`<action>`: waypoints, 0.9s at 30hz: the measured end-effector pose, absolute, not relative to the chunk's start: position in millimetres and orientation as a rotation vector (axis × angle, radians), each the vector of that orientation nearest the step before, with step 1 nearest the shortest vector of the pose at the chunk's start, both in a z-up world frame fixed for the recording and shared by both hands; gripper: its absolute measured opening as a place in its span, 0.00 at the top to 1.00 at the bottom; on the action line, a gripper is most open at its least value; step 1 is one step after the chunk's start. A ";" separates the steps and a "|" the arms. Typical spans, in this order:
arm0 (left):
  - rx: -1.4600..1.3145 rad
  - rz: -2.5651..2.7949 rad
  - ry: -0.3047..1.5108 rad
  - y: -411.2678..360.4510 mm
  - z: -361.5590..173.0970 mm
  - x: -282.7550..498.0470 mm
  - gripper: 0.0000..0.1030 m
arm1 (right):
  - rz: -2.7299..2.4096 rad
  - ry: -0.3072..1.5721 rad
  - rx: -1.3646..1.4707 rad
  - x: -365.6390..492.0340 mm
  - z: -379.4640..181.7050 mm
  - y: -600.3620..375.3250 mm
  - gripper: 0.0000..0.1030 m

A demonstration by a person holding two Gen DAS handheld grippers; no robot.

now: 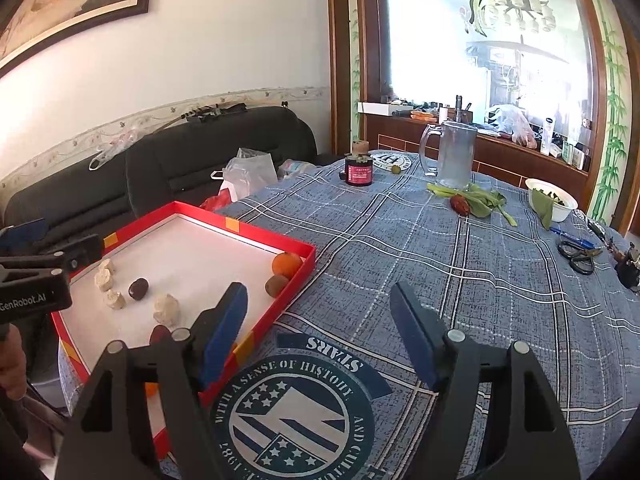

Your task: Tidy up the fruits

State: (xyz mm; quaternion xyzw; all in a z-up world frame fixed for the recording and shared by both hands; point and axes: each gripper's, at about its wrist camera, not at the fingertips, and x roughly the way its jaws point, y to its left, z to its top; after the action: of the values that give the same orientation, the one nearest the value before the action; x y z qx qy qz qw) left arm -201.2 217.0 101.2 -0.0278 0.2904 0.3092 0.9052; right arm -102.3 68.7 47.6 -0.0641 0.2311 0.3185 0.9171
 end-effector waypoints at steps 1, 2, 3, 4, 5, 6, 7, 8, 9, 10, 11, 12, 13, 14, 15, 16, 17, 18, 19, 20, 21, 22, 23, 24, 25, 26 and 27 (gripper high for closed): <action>-0.059 0.637 0.600 217.3 100.9 -201.5 0.01 | 0.655 0.475 -0.132 -102.4 47.6 68.7 0.27; -0.060 0.635 0.600 217.5 100.8 -201.7 0.01 | 0.655 0.475 -0.134 -102.3 47.4 68.9 0.27; -0.062 0.634 0.600 218.1 100.8 -201.9 0.01 | 0.654 0.474 -0.135 -102.3 47.3 68.7 0.27; -0.062 0.634 0.600 218.2 100.7 -201.6 0.01 | 0.654 0.475 -0.136 -102.0 47.0 68.9 0.27; -0.065 0.632 0.601 218.8 100.6 -201.8 0.01 | 0.655 0.476 -0.136 -102.1 46.9 69.0 0.27; -0.069 0.628 0.602 219.5 100.3 -201.6 0.01 | 0.655 0.476 -0.136 -101.8 46.9 68.9 0.27; -0.072 0.626 0.601 219.7 99.9 -201.6 0.01 | 0.656 0.476 -0.136 -101.6 47.0 68.7 0.27; -0.077 0.624 0.600 220.5 99.6 -202.0 0.01 | 0.656 0.476 -0.136 -101.6 47.0 68.7 0.27; -0.079 0.623 0.598 220.7 99.5 -202.3 0.01 | 0.657 0.476 -0.137 -101.7 46.9 68.6 0.27; -0.081 0.623 0.597 221.0 99.3 -202.5 0.01 | 0.657 0.476 -0.139 -101.7 46.6 69.0 0.27; -0.081 0.623 0.595 221.0 99.3 -202.7 0.01 | 0.658 0.476 -0.142 -101.7 46.1 69.3 0.27; -0.080 0.623 0.594 221.2 99.3 -202.8 0.01 | 0.659 0.477 -0.145 -101.8 45.6 69.6 0.27; -0.080 0.622 0.594 221.1 98.9 -202.8 0.01 | 0.659 0.477 -0.148 -101.7 45.0 69.8 0.27; -0.079 0.621 0.593 220.9 98.9 -202.9 0.01 | 0.660 0.477 -0.151 -101.4 44.8 70.4 0.27; -0.079 0.620 0.593 220.9 98.7 -202.9 0.01 | 0.661 0.477 -0.153 -101.4 44.5 70.6 0.27; -0.079 0.619 0.594 221.3 98.4 -202.5 0.01 | 0.661 0.475 -0.155 -101.5 44.3 70.4 0.27; -0.080 0.618 0.595 221.0 98.1 -203.1 0.01 | 0.662 0.474 -0.157 -101.5 44.4 70.5 0.27; -0.082 0.617 0.595 221.6 97.9 -203.1 0.01 | 0.662 0.472 -0.158 -101.5 44.3 70.3 0.27; -0.084 0.617 0.595 222.1 97.8 -203.1 0.01 | 0.663 0.472 -0.159 -101.7 44.2 70.2 0.27; -0.083 0.618 0.594 221.8 98.0 -202.9 0.01 | 0.663 0.473 -0.159 -101.9 44.1 70.3 0.27; -0.086 0.616 0.593 222.4 98.1 -202.8 0.01 | 0.663 0.475 -0.160 -102.0 44.1 70.4 0.27; -0.088 0.613 0.590 222.9 98.2 -202.9 0.01 | 0.663 0.476 -0.161 -102.0 44.0 70.3 0.27; -0.090 0.612 0.588 223.1 98.3 -203.0 0.01 | 0.664 0.476 -0.162 -101.9 43.9 70.4 0.27; -0.092 0.611 0.586 223.1 98.2 -203.2 0.01 | 0.665 0.476 -0.163 -101.9 43.8 70.5 0.27; -0.092 0.609 0.585 223.0 98.1 -203.1 0.01 | 0.666 0.476 -0.165 -102.1 43.6 70.5 0.27; -0.092 0.608 0.586 223.3 97.9 -203.0 0.01 | 0.666 0.476 -0.166 -102.1 43.4 70.7 0.27; -0.091 0.607 0.588 223.1 97.5 -202.7 0.01 | 0.666 0.476 -0.168 -102.0 43.2 70.8 0.27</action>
State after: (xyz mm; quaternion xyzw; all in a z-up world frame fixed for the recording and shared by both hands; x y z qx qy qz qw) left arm -202.7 223.1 97.5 -0.0440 0.2852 0.2945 0.9110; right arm -102.0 70.8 43.2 -0.0817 0.2312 0.3235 0.9139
